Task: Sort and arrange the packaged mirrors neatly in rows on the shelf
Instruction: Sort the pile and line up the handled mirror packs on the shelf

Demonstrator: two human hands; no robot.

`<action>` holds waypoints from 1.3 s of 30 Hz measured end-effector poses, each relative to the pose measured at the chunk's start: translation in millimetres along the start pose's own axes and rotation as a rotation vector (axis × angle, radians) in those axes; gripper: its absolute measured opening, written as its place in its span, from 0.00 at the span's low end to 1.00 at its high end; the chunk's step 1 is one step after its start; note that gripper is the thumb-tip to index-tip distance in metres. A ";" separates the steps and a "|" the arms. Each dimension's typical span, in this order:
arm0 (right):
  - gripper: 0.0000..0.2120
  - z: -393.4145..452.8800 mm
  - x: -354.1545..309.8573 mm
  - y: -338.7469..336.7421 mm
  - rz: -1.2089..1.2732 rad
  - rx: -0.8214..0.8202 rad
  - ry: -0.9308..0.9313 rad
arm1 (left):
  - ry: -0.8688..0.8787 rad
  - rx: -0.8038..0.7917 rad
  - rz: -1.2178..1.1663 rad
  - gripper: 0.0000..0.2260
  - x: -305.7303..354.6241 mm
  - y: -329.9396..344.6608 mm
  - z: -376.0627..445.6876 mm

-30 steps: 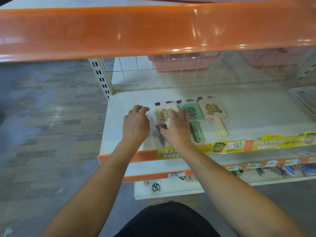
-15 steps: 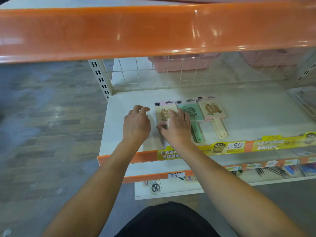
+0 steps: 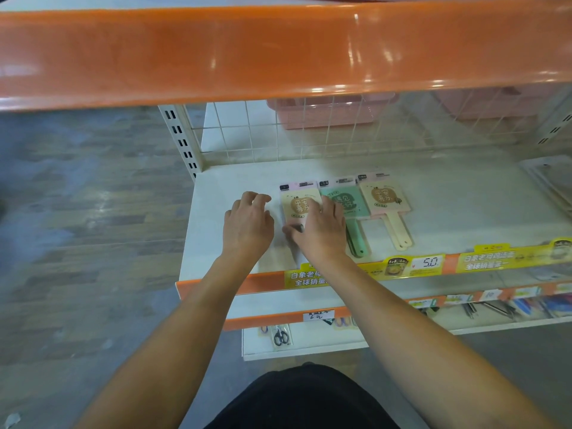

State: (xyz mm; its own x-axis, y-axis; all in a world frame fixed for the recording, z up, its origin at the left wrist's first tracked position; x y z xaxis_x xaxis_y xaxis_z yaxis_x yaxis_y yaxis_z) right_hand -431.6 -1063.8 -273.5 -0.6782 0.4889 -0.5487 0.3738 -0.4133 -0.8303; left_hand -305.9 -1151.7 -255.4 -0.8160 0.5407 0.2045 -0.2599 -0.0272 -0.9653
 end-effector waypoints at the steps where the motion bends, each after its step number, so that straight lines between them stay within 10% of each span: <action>1: 0.32 -0.1 0.0 -0.2 0.002 0.001 0.003 | 0.000 -0.002 0.004 0.16 0.5 0.1 -0.3; 19: 0.39 -6.9 0.7 -0.8 0.014 -0.012 -0.023 | 0.016 0.000 -0.010 0.16 1.2 -2.7 -5.9; 39: 0.22 -30.4 -6.9 -34.8 0.072 0.109 -0.066 | 0.119 -0.013 0.004 0.18 26.8 -9.9 -19.2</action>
State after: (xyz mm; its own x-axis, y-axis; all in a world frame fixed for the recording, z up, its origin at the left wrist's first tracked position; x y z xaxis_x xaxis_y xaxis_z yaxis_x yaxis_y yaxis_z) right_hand -420.7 -1029.4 -243.8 -0.6936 0.4045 -0.5961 0.3550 -0.5282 -0.7714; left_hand -315.3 -1120.8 -243.5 -0.7499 0.6363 0.1810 -0.2495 -0.0186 -0.9682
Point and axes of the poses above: each hand's wrist, its own z-axis towards the middle knuckle, its own y-axis out of the palm, x = y × z, the point moved 8 cm from there along z, towards the middle knuckle, and after that the axes turned 10 degrees about z, right-handed, at the moved point
